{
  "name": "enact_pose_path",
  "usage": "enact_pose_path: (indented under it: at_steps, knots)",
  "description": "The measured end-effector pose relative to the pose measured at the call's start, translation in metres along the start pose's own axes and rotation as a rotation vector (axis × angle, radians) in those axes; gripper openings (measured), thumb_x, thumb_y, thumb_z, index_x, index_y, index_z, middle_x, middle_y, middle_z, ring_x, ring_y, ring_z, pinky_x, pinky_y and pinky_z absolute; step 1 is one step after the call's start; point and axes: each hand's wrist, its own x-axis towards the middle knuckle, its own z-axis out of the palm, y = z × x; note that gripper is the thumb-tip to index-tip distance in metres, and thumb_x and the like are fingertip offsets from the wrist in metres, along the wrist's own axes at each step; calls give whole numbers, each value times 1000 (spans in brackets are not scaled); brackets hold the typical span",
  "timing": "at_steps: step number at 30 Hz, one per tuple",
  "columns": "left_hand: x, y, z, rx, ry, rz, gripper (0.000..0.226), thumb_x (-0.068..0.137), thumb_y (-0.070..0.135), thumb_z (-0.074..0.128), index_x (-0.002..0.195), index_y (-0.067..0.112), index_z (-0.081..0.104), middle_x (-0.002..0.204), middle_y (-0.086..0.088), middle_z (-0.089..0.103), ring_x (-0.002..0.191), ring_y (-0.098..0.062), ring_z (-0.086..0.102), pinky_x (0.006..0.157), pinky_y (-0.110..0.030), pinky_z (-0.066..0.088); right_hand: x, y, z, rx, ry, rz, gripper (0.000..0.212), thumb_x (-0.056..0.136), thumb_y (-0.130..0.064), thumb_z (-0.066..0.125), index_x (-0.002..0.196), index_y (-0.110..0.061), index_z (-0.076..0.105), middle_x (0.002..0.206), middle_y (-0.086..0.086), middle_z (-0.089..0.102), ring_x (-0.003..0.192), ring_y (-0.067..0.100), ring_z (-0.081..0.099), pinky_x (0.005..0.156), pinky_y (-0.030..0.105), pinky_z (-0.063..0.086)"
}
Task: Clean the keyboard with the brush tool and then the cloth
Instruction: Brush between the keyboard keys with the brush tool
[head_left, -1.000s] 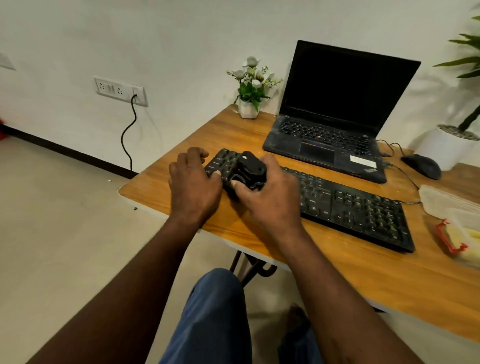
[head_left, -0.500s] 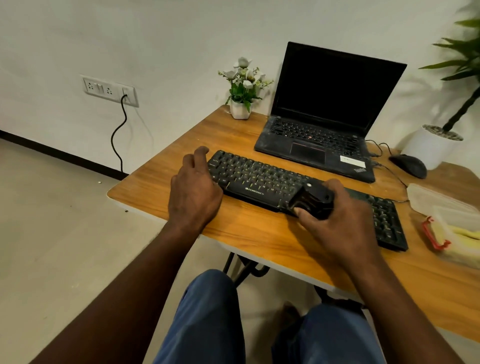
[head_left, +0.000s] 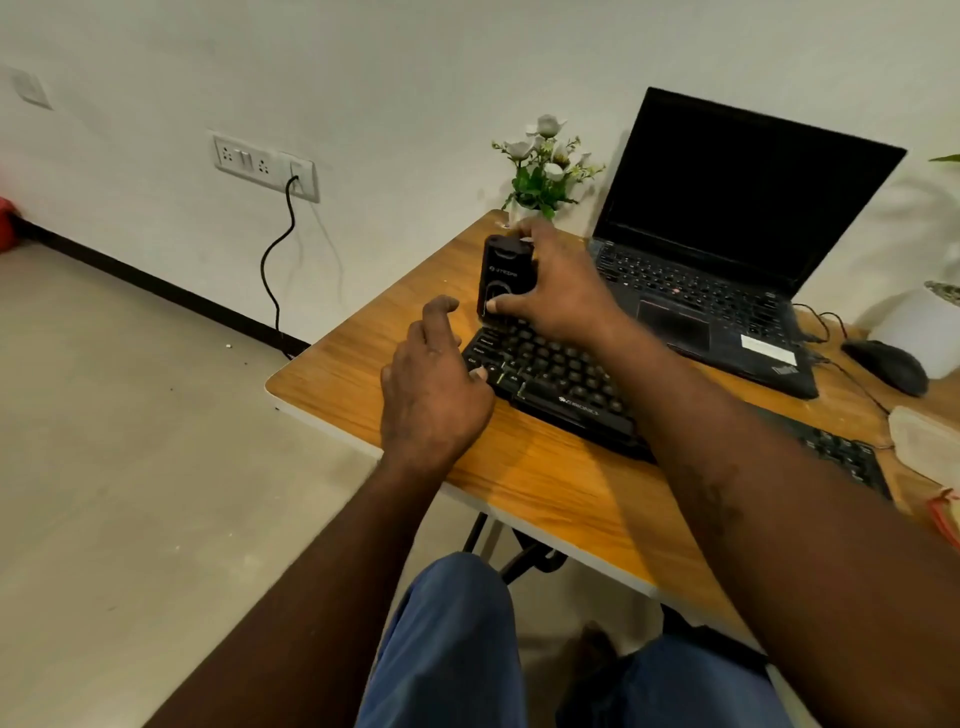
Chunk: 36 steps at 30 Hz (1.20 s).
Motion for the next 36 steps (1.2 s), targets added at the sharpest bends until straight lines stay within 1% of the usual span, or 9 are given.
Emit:
enact_pose_path:
  at_steps: [3,7,13,16,18,22,26,32,36]
  knots:
    - [2,-2,1,-8,3,-2,82,83,19,73,148,34,26,129,2,56,121,-22,55,104,-50,41,32,-2,4,-196,-98,-58,78,79,-30,88,141,-23,42,128,12,66,108,27,63,80,30,46]
    - [4,-4,2,-9,-2,-2,85,82,18,74,149,33,24,132,0,54,123,-23,54,103,-49,39,49,-8,2,-328,-291,-163,73,80,-35,87,138,-23,45,107,0,62,93,19,54,72,27,40]
    - [3,-5,4,-1,5,4,84,81,19,75,147,31,26,130,-1,56,123,-23,54,102,-49,40,66,-6,2,-360,-284,-116,75,77,-36,89,137,-21,46,122,9,65,103,27,61,78,32,47]
    - [4,-5,4,-1,5,5,83,81,21,74,148,29,26,130,-1,55,124,-22,53,104,-50,41,65,-17,7,-342,-381,-181,73,78,-39,88,138,-25,47,107,-1,64,92,18,58,64,26,39]
    - [4,-5,4,3,7,7,81,81,24,75,146,29,26,130,-1,55,123,-22,53,104,-49,41,64,-21,6,-296,-444,-197,73,80,-39,87,139,-25,47,102,-5,64,90,16,60,66,27,40]
    - [4,-4,4,-2,3,-3,81,81,23,74,146,29,26,130,-1,58,123,-22,54,103,-48,39,65,-15,4,-380,-309,-163,76,78,-38,88,139,-23,45,116,3,61,97,21,54,71,30,40]
    - [4,-5,4,5,10,10,76,83,24,72,143,30,27,127,2,58,121,-21,53,104,-48,39,61,-20,7,-340,-395,-206,73,78,-41,88,137,-26,48,104,-4,62,93,17,57,61,24,36]
    - [5,-5,5,26,4,-6,74,83,24,72,142,29,27,127,2,61,121,-22,53,104,-49,39,59,-9,3,-384,-215,-134,74,76,-36,89,135,-19,48,121,11,65,104,28,62,76,34,48]
    - [6,-5,5,12,10,-6,70,85,24,71,140,30,29,124,4,61,120,-20,54,105,-49,39,53,-15,6,-267,-352,-186,70,76,-38,89,133,-23,52,108,-2,65,93,16,60,73,26,44]
